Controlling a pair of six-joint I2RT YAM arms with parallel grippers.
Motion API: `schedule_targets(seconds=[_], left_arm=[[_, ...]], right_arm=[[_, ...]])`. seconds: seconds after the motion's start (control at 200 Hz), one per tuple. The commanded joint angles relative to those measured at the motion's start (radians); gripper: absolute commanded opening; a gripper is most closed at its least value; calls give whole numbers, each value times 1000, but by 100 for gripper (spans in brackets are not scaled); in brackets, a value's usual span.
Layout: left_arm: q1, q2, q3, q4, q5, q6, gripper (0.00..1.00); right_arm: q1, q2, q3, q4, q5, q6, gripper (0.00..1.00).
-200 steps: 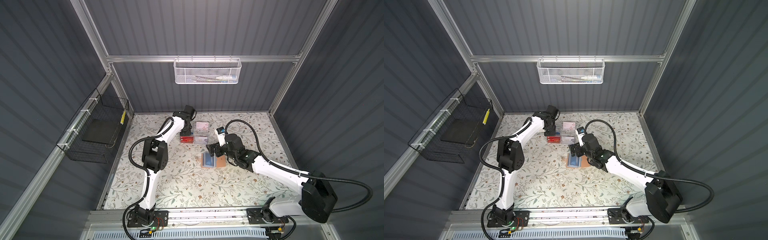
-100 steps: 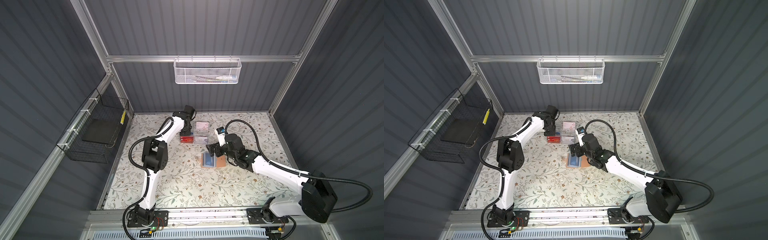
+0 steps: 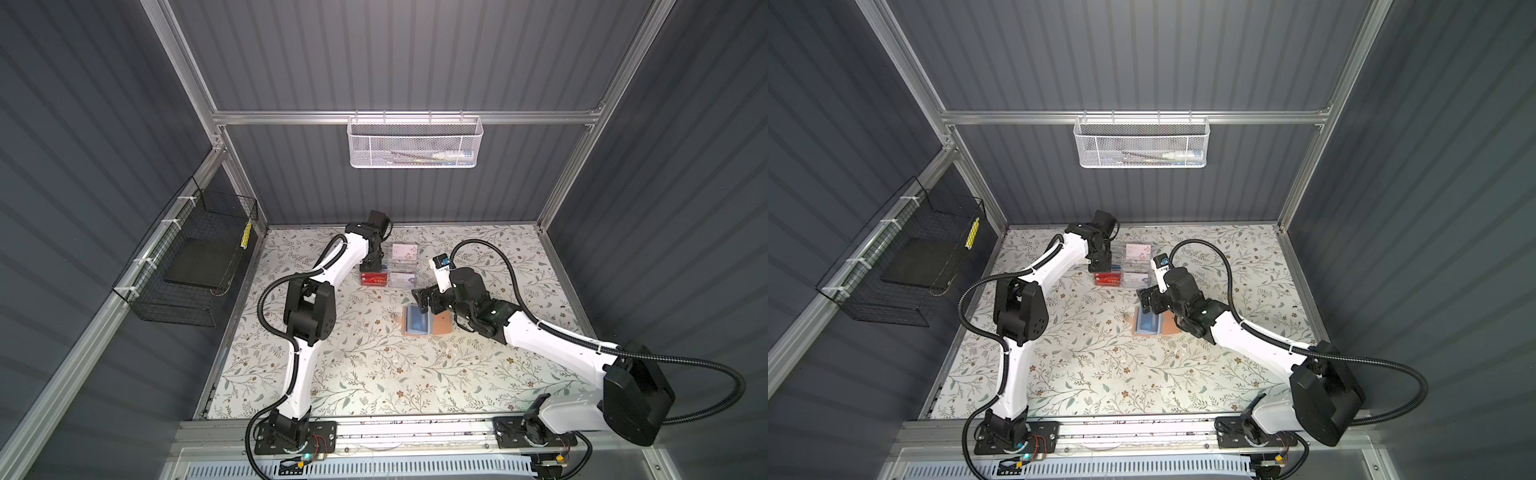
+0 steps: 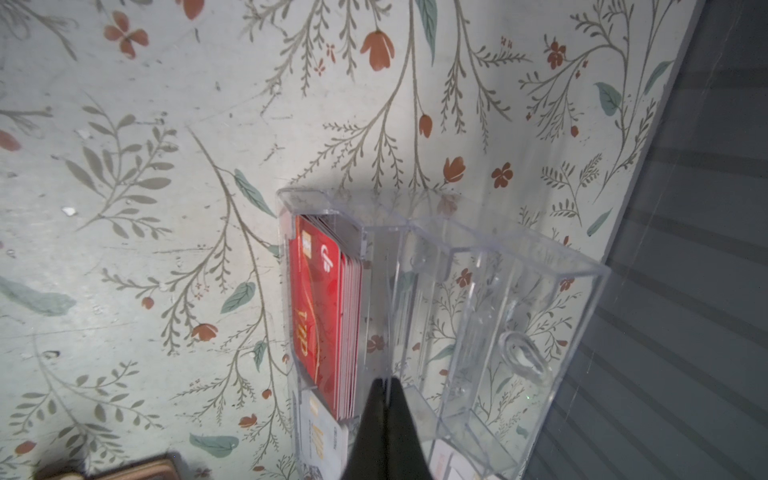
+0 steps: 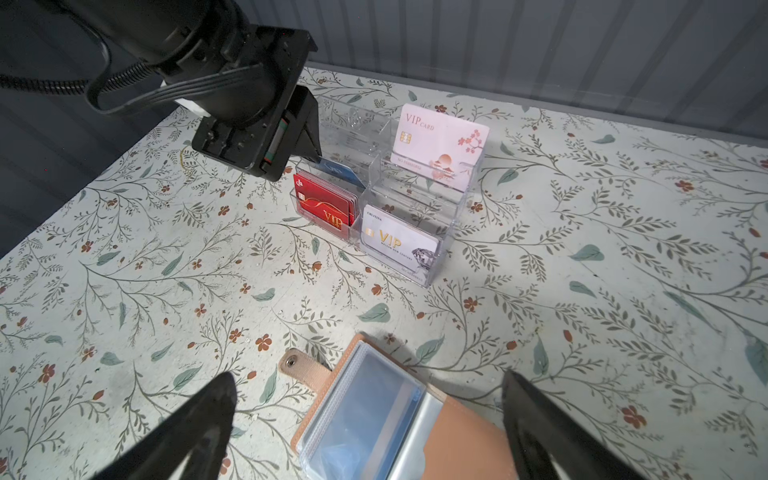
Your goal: Take the credit cards out of the card holder
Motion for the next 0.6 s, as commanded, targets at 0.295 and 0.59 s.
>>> schedule_targets(seconds=[0.295,0.59], left_arm=[[12,8,-2,-61,-45,68,0],[19,48,33,-49,-2,109,0]], right_arm=[[8,18,3,21,-7,8,99],[7,24,5,21,-4,7,99]])
